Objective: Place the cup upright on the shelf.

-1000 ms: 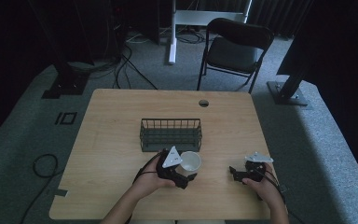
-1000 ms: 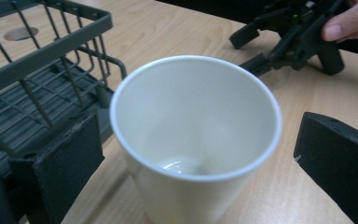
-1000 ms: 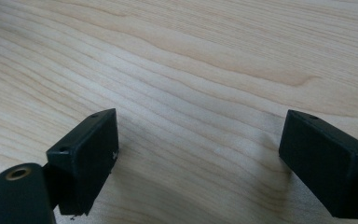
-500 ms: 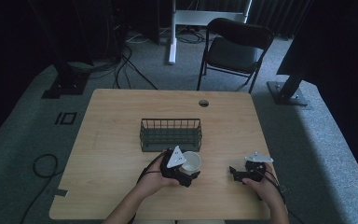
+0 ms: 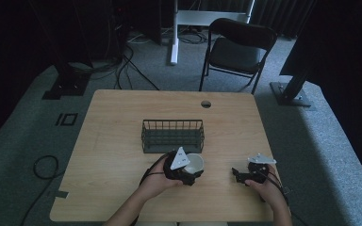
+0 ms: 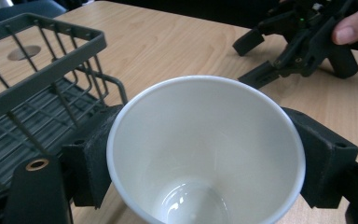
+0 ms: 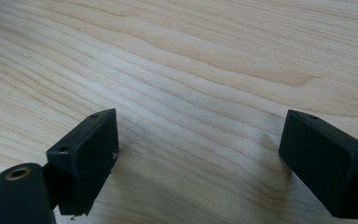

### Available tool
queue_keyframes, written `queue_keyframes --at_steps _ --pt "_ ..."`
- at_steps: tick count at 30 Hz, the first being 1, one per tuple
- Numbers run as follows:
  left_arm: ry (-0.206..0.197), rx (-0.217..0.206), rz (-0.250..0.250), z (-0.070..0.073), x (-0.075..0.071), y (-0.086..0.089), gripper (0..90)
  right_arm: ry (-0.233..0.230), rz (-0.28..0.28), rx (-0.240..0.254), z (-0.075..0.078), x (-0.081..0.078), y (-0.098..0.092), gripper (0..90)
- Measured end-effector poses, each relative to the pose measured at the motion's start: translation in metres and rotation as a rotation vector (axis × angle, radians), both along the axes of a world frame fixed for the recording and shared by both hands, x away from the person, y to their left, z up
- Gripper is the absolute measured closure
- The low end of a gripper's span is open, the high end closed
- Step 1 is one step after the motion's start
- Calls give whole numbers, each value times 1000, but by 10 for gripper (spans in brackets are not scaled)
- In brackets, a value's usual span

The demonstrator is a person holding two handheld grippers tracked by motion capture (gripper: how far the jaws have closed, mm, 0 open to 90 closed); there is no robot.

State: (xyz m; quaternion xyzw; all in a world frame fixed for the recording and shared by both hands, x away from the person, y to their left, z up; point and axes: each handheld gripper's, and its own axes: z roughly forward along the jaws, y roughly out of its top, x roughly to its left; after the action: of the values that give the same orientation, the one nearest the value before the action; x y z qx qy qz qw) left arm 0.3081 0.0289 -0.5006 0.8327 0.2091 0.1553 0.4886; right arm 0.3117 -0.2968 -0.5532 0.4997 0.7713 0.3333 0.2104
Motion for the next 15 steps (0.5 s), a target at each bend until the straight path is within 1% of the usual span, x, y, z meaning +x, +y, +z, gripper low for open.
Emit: queue_keyframes --at_steps 1,7,8,9,13,15 --pt "4 -6 4 1 0 1 201 0 0 0 0 0 0 115" --pt "9 -38 -13 11 -1 5 202 0 0 0 0 0 0 115" --pt "6 -33 -18 13 -2 6 202 0 0 0 0 0 0 115" --pt "7 -42 -15 14 -2 6 202 -1 0 0 0 0 0 115" --pt "5 -35 -18 20 -3 8 202 0 1 -1 0 0 0 115" --pt "-1 -38 -17 25 -4 9 202 0 1 -1 0 0 0 115"
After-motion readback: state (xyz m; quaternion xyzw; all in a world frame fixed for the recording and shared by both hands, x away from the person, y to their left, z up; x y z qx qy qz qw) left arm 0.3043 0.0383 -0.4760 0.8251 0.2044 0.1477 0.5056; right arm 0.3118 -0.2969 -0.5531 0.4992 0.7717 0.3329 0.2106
